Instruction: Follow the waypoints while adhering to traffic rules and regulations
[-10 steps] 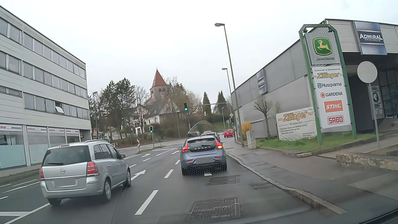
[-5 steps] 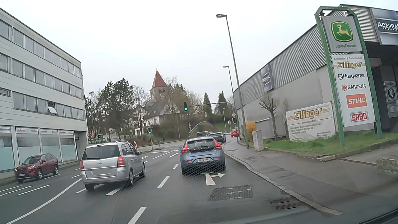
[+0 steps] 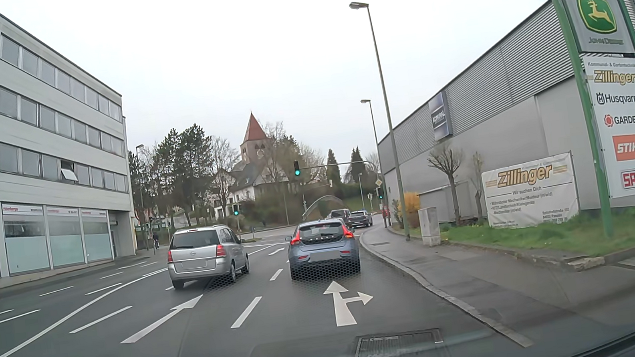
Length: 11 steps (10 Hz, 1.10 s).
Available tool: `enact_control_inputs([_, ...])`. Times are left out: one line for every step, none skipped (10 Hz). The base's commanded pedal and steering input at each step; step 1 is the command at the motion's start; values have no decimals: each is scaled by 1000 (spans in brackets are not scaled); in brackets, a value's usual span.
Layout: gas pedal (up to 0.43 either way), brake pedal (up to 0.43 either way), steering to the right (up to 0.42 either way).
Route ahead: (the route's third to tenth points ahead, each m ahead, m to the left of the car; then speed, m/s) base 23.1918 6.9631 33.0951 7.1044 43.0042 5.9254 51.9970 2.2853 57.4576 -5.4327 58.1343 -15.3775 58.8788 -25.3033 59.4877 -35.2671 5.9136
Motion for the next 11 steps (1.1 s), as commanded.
enact_control_inputs([339,0,-10])
enact_control_inputs([311,0,-10])
enact_control_inputs([268,0,-9])
enact_control_inputs([240,0,-9])
enact_control_inputs([240,0,-8])
enact_control_inputs([209,0,-7])
enact_control_inputs([209,0,-6])
enact_control_inputs([209,0,-4])
enact_control_inputs([209,0,-2])
enact_control_inputs([197,0,-2])
enact_control_inputs([197,0,-1])
